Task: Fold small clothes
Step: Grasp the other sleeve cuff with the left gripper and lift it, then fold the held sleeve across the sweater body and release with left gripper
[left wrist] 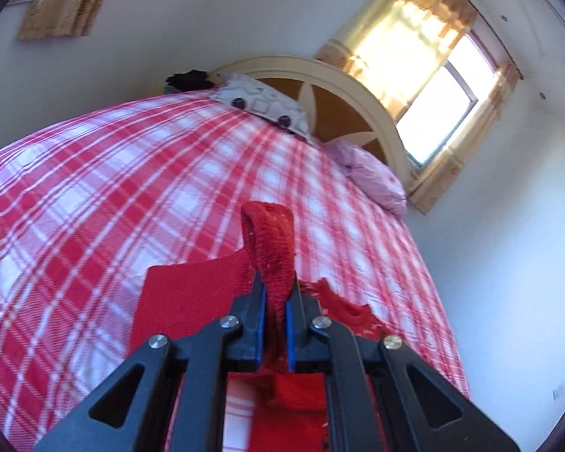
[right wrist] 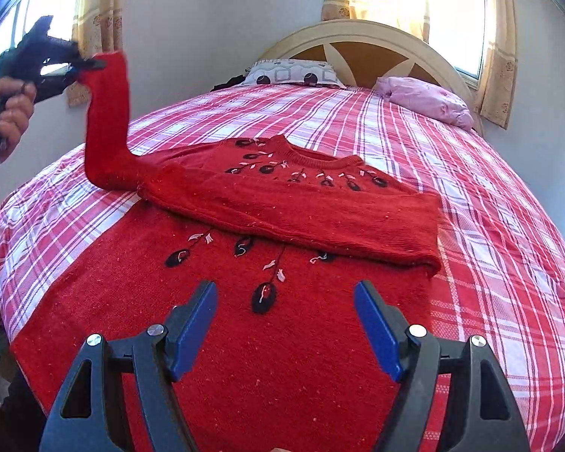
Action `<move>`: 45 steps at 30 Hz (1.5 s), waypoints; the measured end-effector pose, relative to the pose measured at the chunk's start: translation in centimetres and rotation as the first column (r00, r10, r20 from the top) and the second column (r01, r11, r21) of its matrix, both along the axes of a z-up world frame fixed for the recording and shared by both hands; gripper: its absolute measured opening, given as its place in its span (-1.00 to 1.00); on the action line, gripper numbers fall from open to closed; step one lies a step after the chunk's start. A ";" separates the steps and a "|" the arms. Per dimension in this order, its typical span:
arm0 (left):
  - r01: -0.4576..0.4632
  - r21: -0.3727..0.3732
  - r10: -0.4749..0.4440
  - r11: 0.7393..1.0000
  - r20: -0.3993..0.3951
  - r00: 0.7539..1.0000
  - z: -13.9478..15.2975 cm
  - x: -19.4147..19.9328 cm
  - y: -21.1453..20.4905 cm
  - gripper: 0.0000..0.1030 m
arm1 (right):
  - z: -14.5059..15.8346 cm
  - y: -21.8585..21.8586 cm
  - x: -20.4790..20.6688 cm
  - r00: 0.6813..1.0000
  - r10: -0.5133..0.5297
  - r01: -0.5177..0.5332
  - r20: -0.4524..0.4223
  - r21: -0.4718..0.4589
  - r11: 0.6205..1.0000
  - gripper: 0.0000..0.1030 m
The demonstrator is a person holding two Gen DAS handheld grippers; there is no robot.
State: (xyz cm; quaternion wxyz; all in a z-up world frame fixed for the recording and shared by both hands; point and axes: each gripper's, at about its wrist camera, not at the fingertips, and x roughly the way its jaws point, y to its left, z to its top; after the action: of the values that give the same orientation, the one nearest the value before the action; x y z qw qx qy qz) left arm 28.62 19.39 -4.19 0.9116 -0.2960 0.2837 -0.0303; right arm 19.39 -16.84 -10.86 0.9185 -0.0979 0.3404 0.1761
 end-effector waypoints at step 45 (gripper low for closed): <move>0.211 0.691 -0.085 0.692 -0.211 0.974 -10.0 -0.3 -15.8 0.64 | -1.3 -8.0 1.1 0.987 -0.126 0.138 -0.096 0.139 0.981 0.47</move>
State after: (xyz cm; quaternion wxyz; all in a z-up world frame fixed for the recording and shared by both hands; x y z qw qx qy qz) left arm 28.29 3.55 -14.17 0.9232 0.0995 0.3698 0.0317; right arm 20.51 -24.79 -12.14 0.9171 -0.0003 0.3722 0.1432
